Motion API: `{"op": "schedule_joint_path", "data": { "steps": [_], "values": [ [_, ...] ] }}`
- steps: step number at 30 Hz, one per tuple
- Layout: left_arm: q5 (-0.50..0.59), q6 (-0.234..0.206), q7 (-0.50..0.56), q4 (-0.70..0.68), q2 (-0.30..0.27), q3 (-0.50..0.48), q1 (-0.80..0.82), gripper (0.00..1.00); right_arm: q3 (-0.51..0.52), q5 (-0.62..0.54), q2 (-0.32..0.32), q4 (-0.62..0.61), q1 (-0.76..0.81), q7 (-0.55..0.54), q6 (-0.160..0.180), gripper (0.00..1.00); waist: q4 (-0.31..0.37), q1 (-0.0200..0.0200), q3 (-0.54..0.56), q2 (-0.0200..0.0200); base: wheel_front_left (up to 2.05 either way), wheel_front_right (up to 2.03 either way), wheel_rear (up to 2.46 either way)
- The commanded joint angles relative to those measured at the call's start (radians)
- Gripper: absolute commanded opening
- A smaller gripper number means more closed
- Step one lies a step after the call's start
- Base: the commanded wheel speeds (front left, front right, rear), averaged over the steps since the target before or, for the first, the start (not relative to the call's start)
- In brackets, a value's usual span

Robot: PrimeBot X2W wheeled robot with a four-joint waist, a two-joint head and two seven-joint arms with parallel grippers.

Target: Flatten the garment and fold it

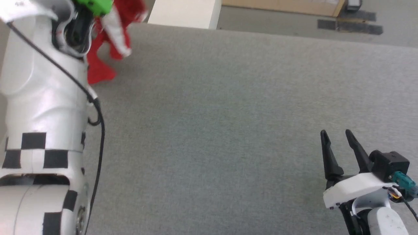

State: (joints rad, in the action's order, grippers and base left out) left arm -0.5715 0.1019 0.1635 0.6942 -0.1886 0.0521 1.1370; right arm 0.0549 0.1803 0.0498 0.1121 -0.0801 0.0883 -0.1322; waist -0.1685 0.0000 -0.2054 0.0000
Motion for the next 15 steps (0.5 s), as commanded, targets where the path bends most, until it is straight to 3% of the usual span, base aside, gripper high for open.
{"op": "schedule_joint_path", "data": {
  "steps": [1,8,15],
  "values": [
    [-0.013,0.012,0.008,-0.030,0.023,0.019,0.026,0.00,-0.001,0.008,0.000,0.013,0.006,0.014,0.002,1.00,0.074,0.0000,0.079,0.0000,0.00,0.00,0.00],
    [-0.023,0.026,0.087,-0.180,0.087,0.169,-0.018,0.00,0.041,0.030,0.000,0.071,0.011,0.056,0.002,1.00,0.147,0.0000,0.106,0.0000,0.00,0.00,0.00],
    [-0.064,0.026,0.112,-0.263,0.129,0.330,-0.309,0.00,0.084,0.030,0.000,0.102,0.013,0.081,0.002,1.00,0.206,0.0000,0.100,0.0000,0.00,0.00,0.00]
  ]
}}
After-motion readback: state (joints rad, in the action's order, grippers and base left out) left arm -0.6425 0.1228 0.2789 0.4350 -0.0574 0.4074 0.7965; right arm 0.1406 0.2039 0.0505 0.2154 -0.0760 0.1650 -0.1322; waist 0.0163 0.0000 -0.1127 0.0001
